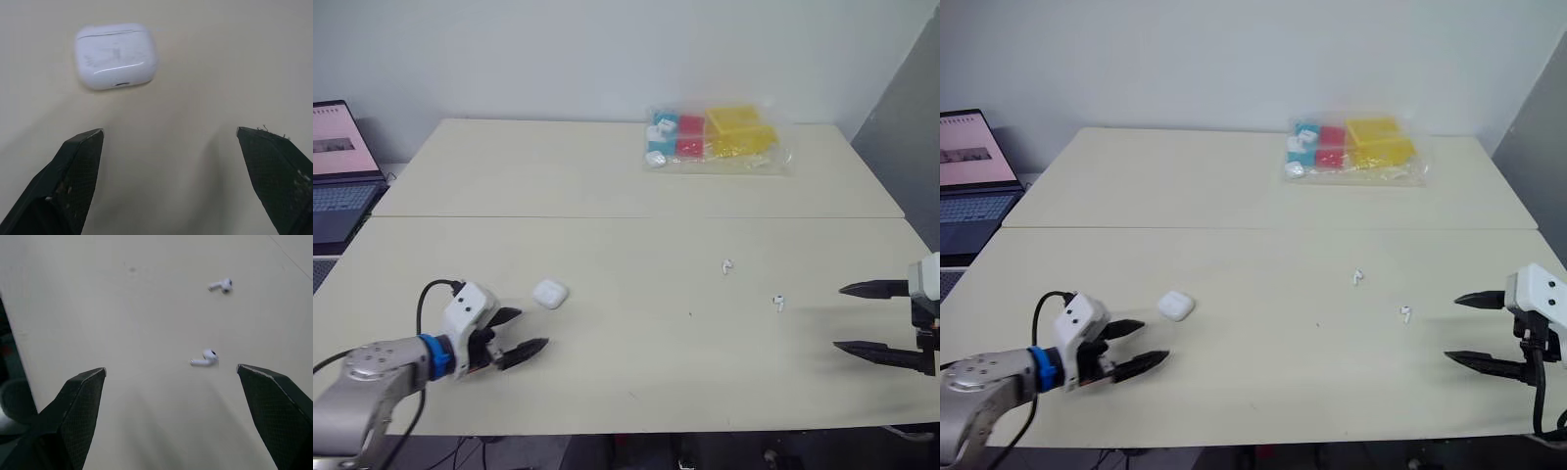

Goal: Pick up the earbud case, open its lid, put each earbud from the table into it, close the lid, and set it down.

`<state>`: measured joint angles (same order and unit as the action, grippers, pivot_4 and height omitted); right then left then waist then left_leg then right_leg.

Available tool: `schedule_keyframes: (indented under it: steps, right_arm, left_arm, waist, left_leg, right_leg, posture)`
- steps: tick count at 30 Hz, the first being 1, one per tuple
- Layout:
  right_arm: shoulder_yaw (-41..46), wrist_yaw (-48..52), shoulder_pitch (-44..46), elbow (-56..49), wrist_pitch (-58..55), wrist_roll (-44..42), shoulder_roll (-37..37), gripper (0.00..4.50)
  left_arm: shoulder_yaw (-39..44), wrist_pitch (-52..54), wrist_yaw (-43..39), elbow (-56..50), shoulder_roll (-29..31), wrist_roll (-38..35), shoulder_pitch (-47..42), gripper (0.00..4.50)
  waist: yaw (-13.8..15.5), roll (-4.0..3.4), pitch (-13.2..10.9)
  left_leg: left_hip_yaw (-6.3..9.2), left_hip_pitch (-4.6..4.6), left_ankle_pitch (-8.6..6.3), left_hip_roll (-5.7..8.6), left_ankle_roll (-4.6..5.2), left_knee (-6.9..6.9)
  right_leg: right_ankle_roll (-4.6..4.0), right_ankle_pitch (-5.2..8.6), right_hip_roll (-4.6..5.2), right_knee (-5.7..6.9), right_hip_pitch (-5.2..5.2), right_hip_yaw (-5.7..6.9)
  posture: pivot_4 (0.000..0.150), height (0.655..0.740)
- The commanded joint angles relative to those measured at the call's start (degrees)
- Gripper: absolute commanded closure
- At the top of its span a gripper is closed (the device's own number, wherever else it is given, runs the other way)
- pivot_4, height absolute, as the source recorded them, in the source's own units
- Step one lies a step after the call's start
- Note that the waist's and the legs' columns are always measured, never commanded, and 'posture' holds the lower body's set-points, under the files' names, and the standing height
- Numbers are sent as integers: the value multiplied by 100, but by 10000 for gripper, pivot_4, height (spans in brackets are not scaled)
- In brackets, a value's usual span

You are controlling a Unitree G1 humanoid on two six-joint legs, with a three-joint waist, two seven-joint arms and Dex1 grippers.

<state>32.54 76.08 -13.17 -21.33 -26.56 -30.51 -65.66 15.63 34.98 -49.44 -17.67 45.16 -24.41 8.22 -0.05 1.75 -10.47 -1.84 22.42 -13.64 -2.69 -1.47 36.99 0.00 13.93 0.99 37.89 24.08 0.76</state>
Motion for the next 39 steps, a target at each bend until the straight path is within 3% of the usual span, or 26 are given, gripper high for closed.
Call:
schedule_keyframes:
  steps: [1,4,15,27,39]
  right_arm:
    - [-53,-20,378,-444,-302,-416,-170,261]
    - [-483,-205,991,-696,-531,-728,-221,261]
    - [-1272,-183,1999,-872,-768,-1053,-296,261]
    - [-1905,-307,2649,-1021,-851,-1210,-116,261]
    - [-2427,-517,3022,-1128,-895,-1150,123,261]
  left_arm:
    - [-88,178,544,-251,-211,57,-254,0]
    - [-318,185,887,-269,-419,246,-366,0]
    - [-408,149,618,117,-207,233,-642,0]
    - [-979,-534,-86,1311,90,661,-1448,0]
    - [-1202,-418,-424,1751,24,639,-1937,0]
  waist:
    - [5,3,1]
    - [-12,4,2]
    - [2,6,3]
    - [4,7,4]
    - [13,7,4]
  left_leg:
    - [2,1,0,3,0,2]
    - [1,-11,0,6,0,1]
    - [2,1,0,5,0,1]
    - [-1,2,0,3,0,0]
    - [1,3,0,0,0,2]
  right_leg:
    - [0,0,-2,3,0,1]
    - [-1,0,-9,7,-2,-8]
    - [-2,0,-17,4,2,-1]
    - [-2,0,-17,4,5,-2]
    - [0,-2,-11,8,4,-1]
  posture:
    - [1500,7359]
    - [1500,7359]
    - [1500,7359]
    - [1500,7359]
    - [1500,7359]
